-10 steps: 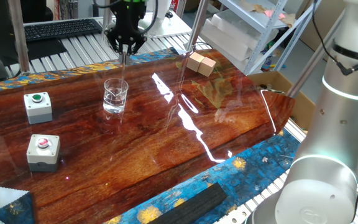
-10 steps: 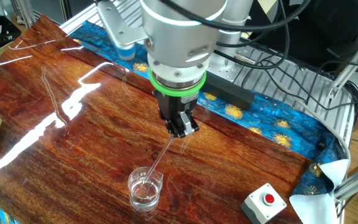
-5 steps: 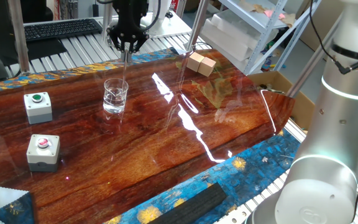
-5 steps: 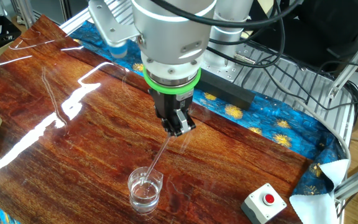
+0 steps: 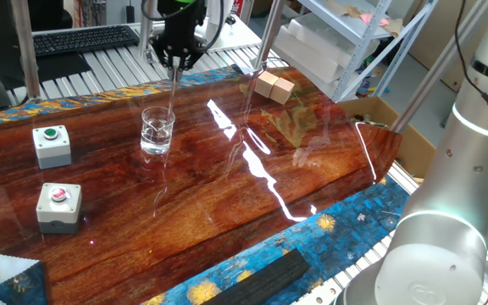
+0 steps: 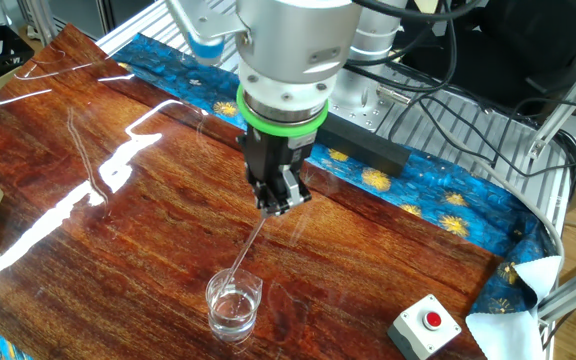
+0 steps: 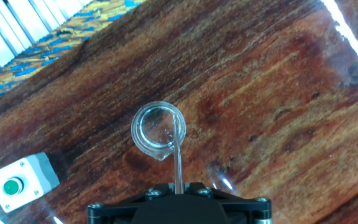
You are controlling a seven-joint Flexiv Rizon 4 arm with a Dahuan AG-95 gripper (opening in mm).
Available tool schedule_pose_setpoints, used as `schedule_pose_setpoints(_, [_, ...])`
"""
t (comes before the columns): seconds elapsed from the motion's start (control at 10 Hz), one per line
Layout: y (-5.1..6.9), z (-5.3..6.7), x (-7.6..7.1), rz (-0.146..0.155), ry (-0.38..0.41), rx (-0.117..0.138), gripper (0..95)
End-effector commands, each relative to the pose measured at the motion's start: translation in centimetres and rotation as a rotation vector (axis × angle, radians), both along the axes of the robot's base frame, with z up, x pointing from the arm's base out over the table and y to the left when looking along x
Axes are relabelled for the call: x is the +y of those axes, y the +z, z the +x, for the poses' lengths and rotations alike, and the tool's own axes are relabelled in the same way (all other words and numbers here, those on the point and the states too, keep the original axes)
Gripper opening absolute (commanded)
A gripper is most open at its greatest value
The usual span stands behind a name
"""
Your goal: Stir the beaker with a glass rod
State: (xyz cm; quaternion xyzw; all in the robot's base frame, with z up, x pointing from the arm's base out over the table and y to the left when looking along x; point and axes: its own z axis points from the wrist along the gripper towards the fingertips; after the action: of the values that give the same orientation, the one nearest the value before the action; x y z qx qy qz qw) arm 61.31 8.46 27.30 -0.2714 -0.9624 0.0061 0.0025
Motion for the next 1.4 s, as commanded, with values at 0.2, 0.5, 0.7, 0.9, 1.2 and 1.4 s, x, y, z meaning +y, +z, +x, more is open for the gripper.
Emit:
schedule_pose_setpoints(0.2, [0.3, 0.8, -0.4, 0.004, -0.004, 0.005, 0.0])
schedule_pose_setpoints(0.5, [0.3, 1.4, -0.7, 0.003, -0.006, 0.004, 0.0])
schedule_pose_setpoints(0.7, [0.3, 1.7, -0.9, 0.004, -0.007, 0.003, 0.0])
schedule_pose_setpoints(0.9, [0.2, 1.8, -0.8, 0.003, -0.015, 0.0, 0.0])
schedule_pose_setpoints(1.2, [0.2, 1.8, -0.6, 0.015, -0.03, 0.003, 0.0])
schedule_pose_setpoints(1.4, [0.2, 1.4, 0.1, 0.041, -0.042, 0.024, 0.0])
